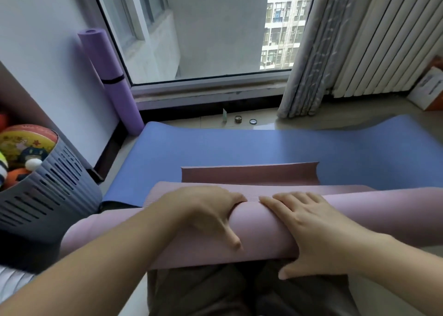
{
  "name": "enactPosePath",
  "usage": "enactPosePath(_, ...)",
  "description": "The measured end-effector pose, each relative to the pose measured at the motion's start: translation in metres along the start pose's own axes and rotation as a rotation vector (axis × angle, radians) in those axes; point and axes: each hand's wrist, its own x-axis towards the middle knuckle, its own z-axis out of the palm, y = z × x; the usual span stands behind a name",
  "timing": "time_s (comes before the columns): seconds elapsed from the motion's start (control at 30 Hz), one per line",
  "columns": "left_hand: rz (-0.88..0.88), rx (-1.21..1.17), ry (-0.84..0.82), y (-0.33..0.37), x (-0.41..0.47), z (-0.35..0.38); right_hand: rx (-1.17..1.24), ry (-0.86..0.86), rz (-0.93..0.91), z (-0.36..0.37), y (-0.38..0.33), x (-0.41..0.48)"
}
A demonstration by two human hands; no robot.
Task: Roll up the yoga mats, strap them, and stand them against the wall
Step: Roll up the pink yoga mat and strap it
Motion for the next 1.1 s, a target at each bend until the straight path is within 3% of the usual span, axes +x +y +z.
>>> enactPosePath(0.1,-0.043,-0.105,-0.117,-0.011,0.008,-0.019,0.021,-0.014,0.021,0.002,0.008,0.018)
enactPosePath(0.2,0.029,0.021,0.109,-0.005,0.006,-0.009,0.100,-0.054,0.032,-0.007,0.024,0.041)
enactPosePath(0.37,-0.098,0.386,0.334,0.008,0.002,0.040,0.217,-0.146,0.018,-0.022,0.038,0.068)
enactPosePath(0.5,-0.029,0.366,0.615,-0.001,-0.006,0.023,0.089,-0.051,-0.017,-0.049,0.039,0.069)
enactPosePath(0.6,0.003,0.418,0.710,0.006,-0.022,-0.003,0.109,0.004,-0.026,-0.083,0.038,0.057)
enactPosePath(0.73,0.061,0.464,0.622,0.019,-0.046,-0.013,0.180,-0.104,-0.024,-0.090,0.031,0.034)
enactPosePath(0.9,0.121,0.459,0.406,0.033,-0.047,0.038,0.264,-0.336,-0.032,-0.031,0.012,0.018)
enactPosePath(1.03,0.092,0.334,0.300,0.025,-0.043,0.058,0.304,-0.281,-0.038,-0.015,0.009,0.008)
enactPosePath(1.1,0.115,0.236,0.272,0.014,-0.040,0.052,0.163,-0.204,-0.055,-0.014,0.002,-0.001)
